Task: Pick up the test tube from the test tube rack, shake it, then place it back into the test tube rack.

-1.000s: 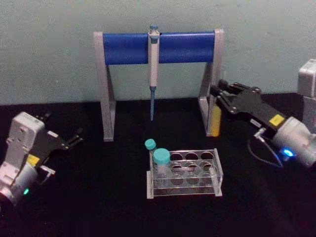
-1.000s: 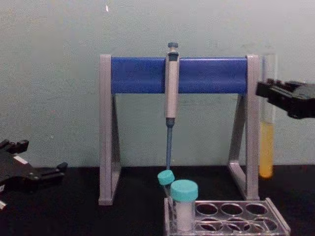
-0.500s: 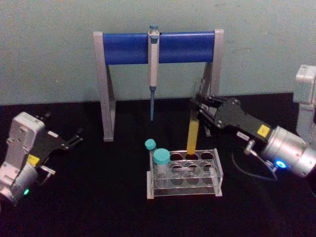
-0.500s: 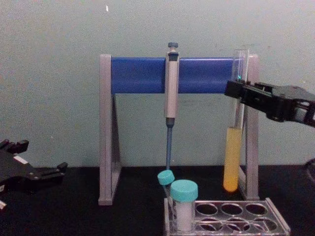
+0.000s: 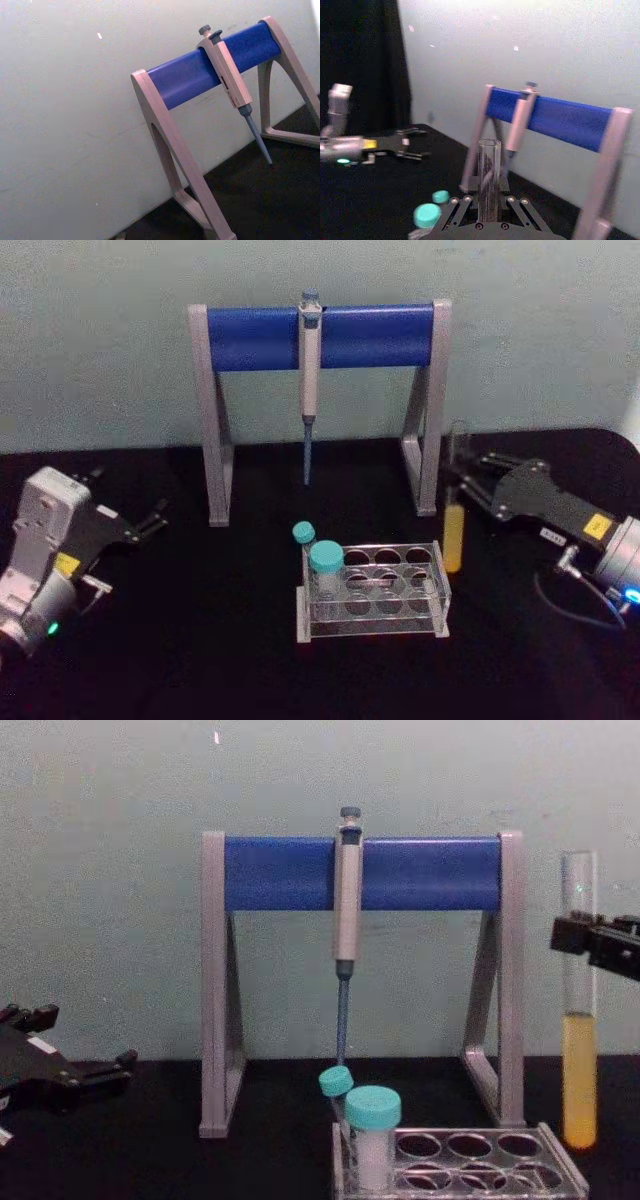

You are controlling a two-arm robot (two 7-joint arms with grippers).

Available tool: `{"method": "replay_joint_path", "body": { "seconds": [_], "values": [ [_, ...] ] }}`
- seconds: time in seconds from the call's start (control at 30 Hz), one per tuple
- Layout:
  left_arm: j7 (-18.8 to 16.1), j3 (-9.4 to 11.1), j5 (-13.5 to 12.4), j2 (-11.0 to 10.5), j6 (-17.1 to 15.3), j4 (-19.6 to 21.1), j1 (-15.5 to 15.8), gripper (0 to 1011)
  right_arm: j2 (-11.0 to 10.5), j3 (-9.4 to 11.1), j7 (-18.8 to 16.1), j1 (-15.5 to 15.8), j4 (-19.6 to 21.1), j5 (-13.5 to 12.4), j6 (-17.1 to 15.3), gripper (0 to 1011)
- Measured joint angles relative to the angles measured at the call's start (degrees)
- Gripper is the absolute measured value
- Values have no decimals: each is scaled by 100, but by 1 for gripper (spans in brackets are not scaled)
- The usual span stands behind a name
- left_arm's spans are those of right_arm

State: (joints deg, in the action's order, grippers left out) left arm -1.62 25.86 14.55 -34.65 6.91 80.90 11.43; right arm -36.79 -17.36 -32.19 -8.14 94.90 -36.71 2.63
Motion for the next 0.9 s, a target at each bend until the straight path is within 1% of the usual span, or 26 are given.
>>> {"method": "replay_joint_path", "body": {
  "seconds": [0.03, 0.07, 0.1, 0.13, 0.17, 0.2, 0.3, 0.33, 0.4, 0.47, 0.53, 0.6, 0.63, 0.67, 0.7, 0.73, 0.83, 0.9],
  "values": [
    [0, 0, 0, 0, 0, 0, 0, 1001, 0, 0, 0, 0, 0, 0, 0, 229],
    [0, 0, 0, 0, 0, 0, 0, 1001, 16, 23, 108, -16, -22, 72, 8, 229],
    [0, 0, 0, 0, 0, 0, 1, 1001, 25, 26, 143, -28, -37, 110, 12, 229],
    [0, 0, 0, 0, 0, 0, 0, 1001, 56, 27, 251, -80, -88, 227, 19, 229],
    [0, 0, 0, 0, 0, 0, 0, 1001, 80, 26, 297, -117, -123, 289, 24, 228],
    [0, 0, 0, 0, 0, 0, 0, 1001, 144, 15, 376, -202, -197, 411, 38, 228],
    [0, 0, 0, 0, 0, 0, 0, 1001, 259, -16, 488, -341, -339, 593, 74, 229],
    [0, 0, 0, 0, 0, 0, 0, 1001, 345, -43, 539, -441, -431, 699, 102, 229],
    [0, 0, 0, 0, 0, 0, 0, 1001, 429, -69, 559, -536, -527, 776, 131, 229],
    [0, 0, 0, 0, 0, 0, 0, 1001, 563, -110, 556, -667, -658, 852, 182, 229],
    [0, 0, 0, 0, 0, 0, 0, 1001, 655, -130, 526, -754, -747, 869, 225, 229],
    [0, 0, 0, 0, 0, 0, 0, 1001, 816, -152, 425, -872, -885, 871, 320, 229],
    [0, 0, 0, 0, 0, 0, 0, 1001, 816, -152, 425, -872, -885, 871, 320, 229],
    [0, 0, 0, 0, 0, 0, 0, 1001, 906, -154, 358, -920, -954, 837, 385, 229],
    [0, 0, 0, 0, 0, 0, 0, 1001, 951, -154, 321, -939, -989, 805, 413, 229],
    [0, 0, 0, 0, 0, 0, 0, 1001, 1026, -154, 237, -972, -1041, 728, 463, 229],
    [0, 0, 0, 0, 0, 0, 0, 1001, 1102, -160, 91, -1007, -1090, 607, 509, 229],
    [0, 0, 0, 0, 0, 0, 0, 1001, 1139, -184, -72, -1027, -1118, 473, 517, 229]
  ]
}}
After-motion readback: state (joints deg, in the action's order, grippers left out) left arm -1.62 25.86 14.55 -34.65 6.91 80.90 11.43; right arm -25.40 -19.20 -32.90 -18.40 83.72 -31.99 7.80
